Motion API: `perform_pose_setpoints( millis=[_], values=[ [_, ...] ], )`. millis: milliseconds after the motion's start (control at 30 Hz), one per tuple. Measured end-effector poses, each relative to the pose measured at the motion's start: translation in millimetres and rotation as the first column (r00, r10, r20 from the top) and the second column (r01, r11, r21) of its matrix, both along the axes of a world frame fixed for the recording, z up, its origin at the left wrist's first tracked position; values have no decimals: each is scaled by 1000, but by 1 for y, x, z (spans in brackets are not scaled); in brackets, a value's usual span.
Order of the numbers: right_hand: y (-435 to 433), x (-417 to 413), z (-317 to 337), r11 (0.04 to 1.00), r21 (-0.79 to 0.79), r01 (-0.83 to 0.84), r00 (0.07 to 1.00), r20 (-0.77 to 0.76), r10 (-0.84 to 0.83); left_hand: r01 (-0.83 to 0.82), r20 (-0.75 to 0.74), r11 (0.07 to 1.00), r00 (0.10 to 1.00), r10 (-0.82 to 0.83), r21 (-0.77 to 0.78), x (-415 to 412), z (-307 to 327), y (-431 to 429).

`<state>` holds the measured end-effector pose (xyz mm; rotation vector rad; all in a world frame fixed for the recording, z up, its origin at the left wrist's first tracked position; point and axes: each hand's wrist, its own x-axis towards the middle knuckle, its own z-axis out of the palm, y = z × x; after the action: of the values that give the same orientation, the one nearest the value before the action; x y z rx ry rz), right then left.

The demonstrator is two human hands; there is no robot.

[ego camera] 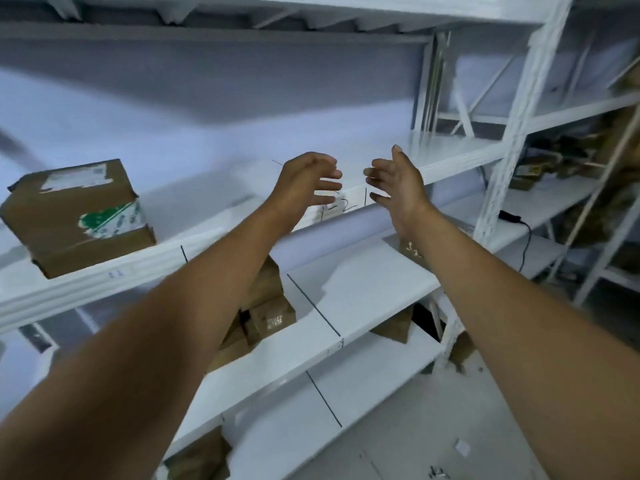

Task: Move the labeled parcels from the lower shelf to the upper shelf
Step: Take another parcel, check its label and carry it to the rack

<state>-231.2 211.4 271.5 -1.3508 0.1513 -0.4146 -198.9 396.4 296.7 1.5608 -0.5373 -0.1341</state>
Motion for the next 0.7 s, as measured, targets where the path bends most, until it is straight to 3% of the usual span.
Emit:
perform_pose_setpoints(
  millis=[233, 567, 700],
  values=[
    [-67, -24, -24, 989, -91, 117, 985, -115, -127, 99, -52, 973, 995, -90, 208, 0, -40, -74],
    [-207, -26, -70, 934, -328, 141, 919, -309, -247, 88, -111, 946, 992, -56, 312, 28, -101, -198],
    [-257, -11, -105, 936, -338, 103, 901, -367, -231, 87, -147, 934, 988, -38, 347, 48, -131, -248]
  ],
)
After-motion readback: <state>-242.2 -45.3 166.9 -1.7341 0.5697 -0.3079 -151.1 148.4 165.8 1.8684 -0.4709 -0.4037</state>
